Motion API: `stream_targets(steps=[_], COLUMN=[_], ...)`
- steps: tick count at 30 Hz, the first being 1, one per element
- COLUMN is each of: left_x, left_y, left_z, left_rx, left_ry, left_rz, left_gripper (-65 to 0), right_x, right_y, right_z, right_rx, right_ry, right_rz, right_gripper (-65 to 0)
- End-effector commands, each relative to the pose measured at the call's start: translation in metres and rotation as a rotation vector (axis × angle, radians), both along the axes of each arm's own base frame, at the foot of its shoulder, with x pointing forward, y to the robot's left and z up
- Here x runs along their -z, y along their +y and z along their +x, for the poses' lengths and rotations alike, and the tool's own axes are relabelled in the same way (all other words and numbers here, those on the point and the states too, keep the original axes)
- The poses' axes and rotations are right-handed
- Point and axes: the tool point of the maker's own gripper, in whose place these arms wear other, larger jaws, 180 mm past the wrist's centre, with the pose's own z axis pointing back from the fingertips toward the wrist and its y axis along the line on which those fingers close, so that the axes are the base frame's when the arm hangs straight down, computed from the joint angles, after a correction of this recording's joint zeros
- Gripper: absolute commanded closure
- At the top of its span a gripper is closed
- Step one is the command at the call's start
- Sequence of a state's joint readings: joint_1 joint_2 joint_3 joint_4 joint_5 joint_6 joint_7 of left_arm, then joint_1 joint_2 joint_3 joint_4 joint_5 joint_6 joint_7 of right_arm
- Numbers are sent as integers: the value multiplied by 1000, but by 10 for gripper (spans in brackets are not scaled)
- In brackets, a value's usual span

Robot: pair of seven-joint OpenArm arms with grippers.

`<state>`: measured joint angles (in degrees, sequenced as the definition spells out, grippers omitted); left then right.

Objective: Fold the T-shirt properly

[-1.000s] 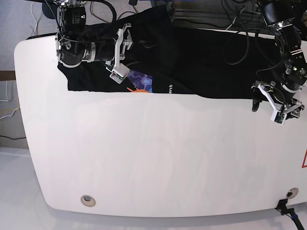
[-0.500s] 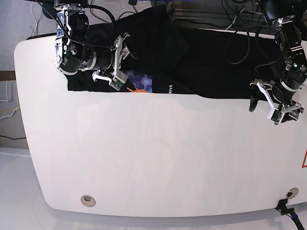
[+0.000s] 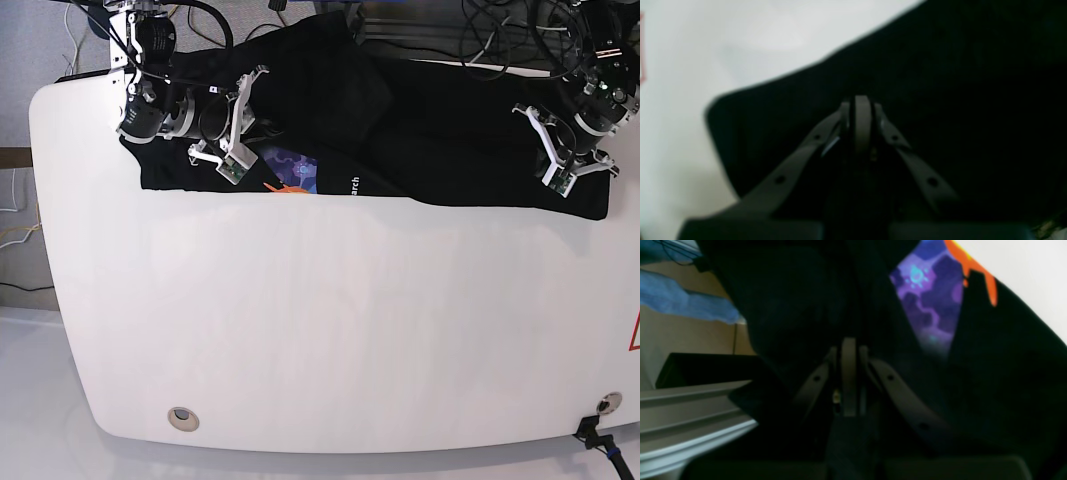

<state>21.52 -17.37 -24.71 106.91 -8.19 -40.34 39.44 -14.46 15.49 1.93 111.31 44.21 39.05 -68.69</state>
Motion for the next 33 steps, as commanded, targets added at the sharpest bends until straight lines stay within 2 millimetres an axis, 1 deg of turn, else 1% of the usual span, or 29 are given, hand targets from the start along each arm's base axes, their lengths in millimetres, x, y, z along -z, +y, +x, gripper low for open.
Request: stream_targets(steps=[1,4,8,10,12,14,16,17,20,22,26,28,30,33], left_x=[1,18,52,61,72,76,83,86,86,84,78,76,71,66], left_y=[-2,2,13,17,22,24,20,17,9,2,-9,-4,-1,4], left_z=[-1,-13,-29,-26,-28,-23,-19,-17,-9,-1,15,23,34,40], left_rx=[-10,-30,-86,-109,-132,-147,-139,-131,-109,-89,-49,-32,-21,-19], left_ry=[-10,44,145,162,191,194,209,216,211,200,178,174,159,149], left_rz=[-20,-35,-73,-91,-107,-120,-134,-140,-147,-150,-154,-104,-66,-44], left_gripper=[0,0,0,0,0,0,0,0,0,0,0,0,0,0], right_x=[2,18,36,48,60,69,82,86,95,99,103,109,115,120], right_y=[-10,-24,-41,-50,-55,-57,-64,-67,-73,-81,-90,-98,-103,-103], right_z=[3,-1,-7,-9,-11,-6,-4,0,12,24,44,52,54,57], right_rx=[31,50,54,60,76,98,111,120,140,149,141,149,157,169], right_ry=[-28,-31,-25,0,27,27,55,59,67,67,42,43,53,51], right_rz=[-41,-146,-266,-304,-308,-291,-303,-306,-308,-332,-368,-397,-406,-391], right_gripper=[0,0,0,0,0,0,0,0,0,0,0,0,0,0])
